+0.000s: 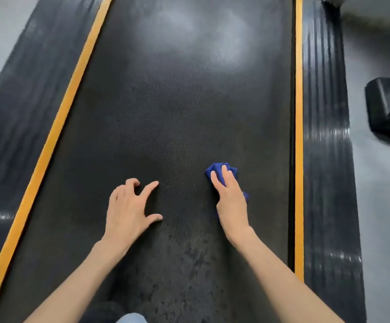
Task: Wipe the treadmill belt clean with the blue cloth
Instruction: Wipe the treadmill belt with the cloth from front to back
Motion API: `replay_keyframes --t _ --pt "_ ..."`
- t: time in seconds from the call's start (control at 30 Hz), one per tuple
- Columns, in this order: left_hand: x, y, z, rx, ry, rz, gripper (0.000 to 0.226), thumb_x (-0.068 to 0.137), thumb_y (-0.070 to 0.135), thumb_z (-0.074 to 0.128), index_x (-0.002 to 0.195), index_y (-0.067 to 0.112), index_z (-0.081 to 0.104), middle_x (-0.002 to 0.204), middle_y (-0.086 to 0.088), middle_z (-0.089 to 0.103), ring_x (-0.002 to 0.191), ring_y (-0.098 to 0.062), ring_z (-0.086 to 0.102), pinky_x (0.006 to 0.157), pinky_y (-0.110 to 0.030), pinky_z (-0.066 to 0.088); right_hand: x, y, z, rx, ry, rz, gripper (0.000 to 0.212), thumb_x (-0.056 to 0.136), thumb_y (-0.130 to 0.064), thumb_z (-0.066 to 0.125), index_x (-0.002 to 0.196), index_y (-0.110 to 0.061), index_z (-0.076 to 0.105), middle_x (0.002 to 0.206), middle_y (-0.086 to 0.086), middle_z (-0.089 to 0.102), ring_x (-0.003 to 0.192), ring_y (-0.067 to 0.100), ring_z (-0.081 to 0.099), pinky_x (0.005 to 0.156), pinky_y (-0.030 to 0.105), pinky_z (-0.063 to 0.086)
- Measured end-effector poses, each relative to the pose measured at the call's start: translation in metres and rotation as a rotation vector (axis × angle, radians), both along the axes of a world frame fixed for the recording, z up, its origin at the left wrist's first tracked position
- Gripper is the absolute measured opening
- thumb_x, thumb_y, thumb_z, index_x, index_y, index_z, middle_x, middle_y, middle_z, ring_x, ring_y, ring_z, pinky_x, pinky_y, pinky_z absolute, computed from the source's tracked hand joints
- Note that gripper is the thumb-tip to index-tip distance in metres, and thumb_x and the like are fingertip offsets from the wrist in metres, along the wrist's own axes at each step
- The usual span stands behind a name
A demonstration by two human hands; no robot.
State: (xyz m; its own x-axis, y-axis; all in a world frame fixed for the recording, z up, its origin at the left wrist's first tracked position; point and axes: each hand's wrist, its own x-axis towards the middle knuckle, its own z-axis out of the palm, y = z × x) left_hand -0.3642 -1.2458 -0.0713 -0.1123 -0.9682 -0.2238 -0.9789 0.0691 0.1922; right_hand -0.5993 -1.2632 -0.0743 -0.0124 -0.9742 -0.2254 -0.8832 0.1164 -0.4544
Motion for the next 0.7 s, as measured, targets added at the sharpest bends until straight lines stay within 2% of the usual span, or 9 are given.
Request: replay_keyframes --t 0.13,0.27,0.33,0.43,0.47,0.5,0.57,0.63,0.7 --pt "0.006 0.002 -0.010 -0.088 -0.029 -0.099 0.086 0.051 0.055 0.083 0.127 0.024 0.057 0.108 -0.011 0.054 0.082 -0.029 0.057 0.083 -0.044 0.049 -0.007 0.004 -0.027 -0.180 0.070 0.069 0.079 0.070 0.025 0.050 0.138 -0.013 0.042 0.149 0.012 0.032 0.138 0.030 0.030 0.105 0.043 0.040" --pt "0.020 0.011 0.005 -0.116 -0.116 -0.074 0.077 0.057 0.039 0.083 0.127 0.023 0.055 0.122 -0.007 0.056 0.102 -0.027 0.060 0.101 -0.049 0.038 -0.002 -0.001 -0.029 -0.165 -0.092 -0.055 0.062 0.082 0.018 0.044 0.136 -0.014 0.047 0.148 0.008 0.033 0.140 0.023 0.024 0.109 0.044 0.033" --pt "0.031 0.021 0.017 -0.033 -0.205 0.059 0.082 0.068 0.044 0.076 0.139 0.022 0.041 0.137 -0.009 0.046 0.117 -0.029 0.051 0.108 -0.047 0.030 0.005 -0.011 -0.019 -0.143 -0.140 -0.014 0.057 0.085 0.013 0.042 0.135 -0.014 0.047 0.150 0.007 0.031 0.141 0.022 0.022 0.112 0.041 0.029" --pt "0.052 0.043 0.031 0.206 -0.253 0.396 0.105 0.072 0.066 0.061 0.149 0.016 0.009 0.151 -0.013 0.024 0.131 -0.033 0.037 0.111 -0.043 0.025 0.027 -0.026 -0.007 -0.094 -0.187 0.276 0.051 0.089 0.006 0.042 0.136 -0.013 0.046 0.150 0.007 0.031 0.139 0.023 0.027 0.111 0.029 0.021" --pt "0.059 0.054 0.032 0.290 -0.257 0.427 0.109 0.071 0.069 0.059 0.149 0.016 0.004 0.154 -0.013 0.017 0.134 -0.032 0.034 0.111 -0.043 0.024 0.035 -0.025 -0.008 -0.091 -0.186 0.326 0.051 0.089 0.006 0.042 0.135 -0.014 0.047 0.150 0.005 0.030 0.139 0.021 0.027 0.110 0.023 0.020" --pt "0.063 0.067 0.030 0.334 -0.264 0.399 0.111 0.071 0.069 0.059 0.149 0.016 0.001 0.156 -0.011 0.009 0.137 -0.031 0.029 0.112 -0.042 0.023 0.041 -0.022 -0.012 -0.101 -0.186 0.342 0.053 0.088 0.007 0.043 0.135 -0.016 0.047 0.151 0.004 0.029 0.140 0.019 0.025 0.109 0.022 0.019" --pt "0.071 0.083 0.027 0.362 -0.233 0.312 0.113 0.070 0.068 0.061 0.150 0.020 -0.004 0.158 -0.005 -0.003 0.140 -0.027 0.019 0.114 -0.040 0.021 0.047 -0.014 -0.022 -0.111 -0.190 0.351 0.064 0.083 0.016 0.042 0.139 -0.015 0.042 0.154 0.005 0.021 0.143 0.020 0.016 0.116 0.029 0.016" --pt "0.081 0.087 0.025 0.350 -0.188 0.289 0.115 0.067 0.070 0.062 0.150 0.024 -0.003 0.158 -0.001 -0.004 0.141 -0.024 0.017 0.116 -0.038 0.019 0.052 -0.010 -0.028 -0.097 -0.163 0.342 0.071 0.080 0.021 0.040 0.142 -0.012 0.034 0.155 0.007 0.013 0.144 0.021 0.007 0.118 0.036 0.012" --pt "0.084 0.086 0.026 0.356 -0.153 0.292 0.115 0.065 0.071 0.063 0.150 0.026 -0.002 0.158 0.001 -0.002 0.140 -0.023 0.018 0.116 -0.038 0.019 0.059 -0.010 -0.026 -0.100 -0.130 0.286 0.068 0.083 0.020 0.038 0.143 -0.011 0.031 0.156 0.008 0.012 0.144 0.022 0.006 0.119 0.036 0.010"
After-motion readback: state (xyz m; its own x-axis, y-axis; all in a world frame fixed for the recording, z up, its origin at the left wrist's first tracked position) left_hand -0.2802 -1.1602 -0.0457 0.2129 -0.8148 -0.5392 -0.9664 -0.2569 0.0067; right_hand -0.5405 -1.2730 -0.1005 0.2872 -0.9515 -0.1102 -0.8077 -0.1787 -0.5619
